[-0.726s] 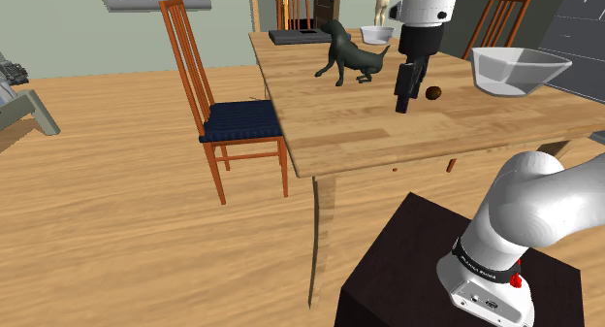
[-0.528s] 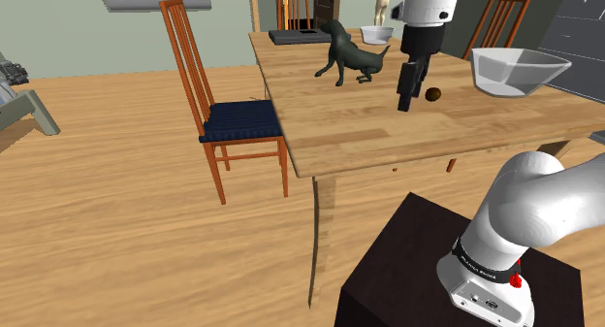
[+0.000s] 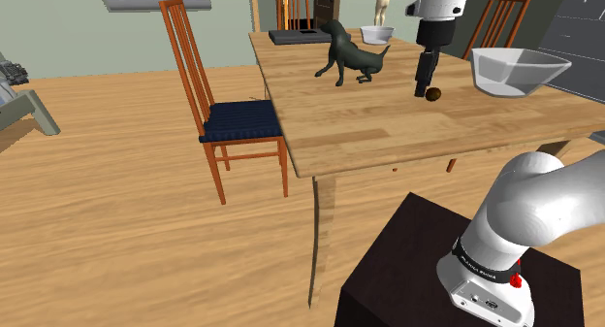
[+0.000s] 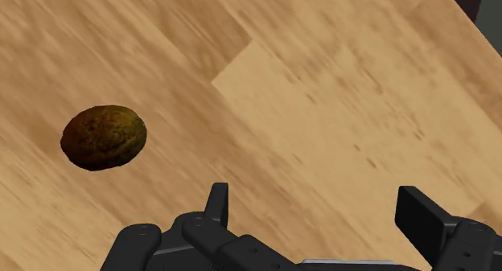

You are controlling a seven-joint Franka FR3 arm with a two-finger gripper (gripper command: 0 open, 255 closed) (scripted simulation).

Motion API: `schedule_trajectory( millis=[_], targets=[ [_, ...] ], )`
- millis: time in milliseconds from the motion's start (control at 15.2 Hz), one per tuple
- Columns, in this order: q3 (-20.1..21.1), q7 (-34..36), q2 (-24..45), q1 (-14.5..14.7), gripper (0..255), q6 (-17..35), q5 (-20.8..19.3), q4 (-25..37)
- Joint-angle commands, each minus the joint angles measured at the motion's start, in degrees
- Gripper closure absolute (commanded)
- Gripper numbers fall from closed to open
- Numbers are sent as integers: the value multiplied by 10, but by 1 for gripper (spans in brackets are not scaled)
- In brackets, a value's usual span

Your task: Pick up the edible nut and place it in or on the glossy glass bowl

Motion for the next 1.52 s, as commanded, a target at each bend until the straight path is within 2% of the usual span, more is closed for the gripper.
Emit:
schedule_trajectory(
  millis=[0,528,1056,1452],
  targets=[
    [-28,-34,18,-4,0,7,-18,12],
    [-136,-167,108,-10,0,30,-66,87],
    [-144,-162,92,-16,0,83,-76,18],
    [-144,-162,92,-16,0,83,-76,18]
  ],
)
